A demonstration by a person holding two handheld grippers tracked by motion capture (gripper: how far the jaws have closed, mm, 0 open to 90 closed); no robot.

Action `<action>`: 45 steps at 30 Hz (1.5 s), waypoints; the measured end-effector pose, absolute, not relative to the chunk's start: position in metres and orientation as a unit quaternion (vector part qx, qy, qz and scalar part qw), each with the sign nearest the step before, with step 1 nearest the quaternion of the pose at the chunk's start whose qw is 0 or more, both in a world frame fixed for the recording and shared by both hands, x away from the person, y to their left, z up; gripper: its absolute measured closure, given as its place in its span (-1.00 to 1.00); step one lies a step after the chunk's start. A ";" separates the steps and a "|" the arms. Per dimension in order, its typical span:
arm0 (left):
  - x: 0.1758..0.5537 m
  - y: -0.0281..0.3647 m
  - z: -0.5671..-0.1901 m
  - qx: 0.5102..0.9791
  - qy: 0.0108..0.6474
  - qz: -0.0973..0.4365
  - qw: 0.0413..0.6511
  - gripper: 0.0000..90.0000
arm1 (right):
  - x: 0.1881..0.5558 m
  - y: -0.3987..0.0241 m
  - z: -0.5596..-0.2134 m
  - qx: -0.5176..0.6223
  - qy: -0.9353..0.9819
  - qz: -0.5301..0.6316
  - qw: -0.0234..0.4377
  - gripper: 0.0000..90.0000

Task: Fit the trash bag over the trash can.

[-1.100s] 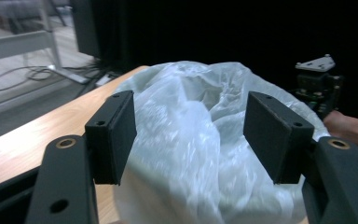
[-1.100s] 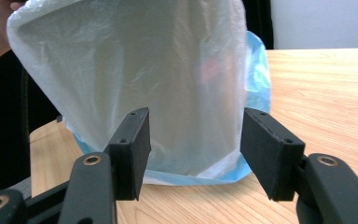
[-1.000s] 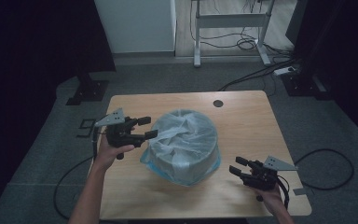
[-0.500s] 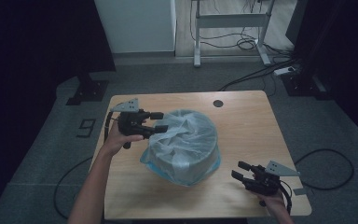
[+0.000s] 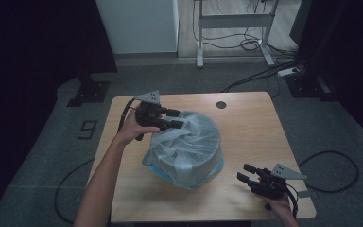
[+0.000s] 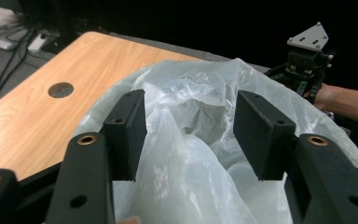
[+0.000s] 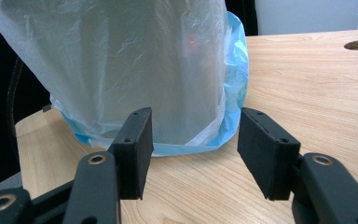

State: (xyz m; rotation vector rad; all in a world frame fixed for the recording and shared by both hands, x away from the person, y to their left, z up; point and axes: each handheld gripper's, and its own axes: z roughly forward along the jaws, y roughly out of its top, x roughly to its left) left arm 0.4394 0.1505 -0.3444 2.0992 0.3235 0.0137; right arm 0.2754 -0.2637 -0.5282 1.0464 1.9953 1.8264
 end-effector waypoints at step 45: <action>0.429 0.125 -0.339 0.901 0.131 0.038 0.412 0.01 | 0.277 -0.260 -0.527 0.357 0.688 0.620 0.119 0.00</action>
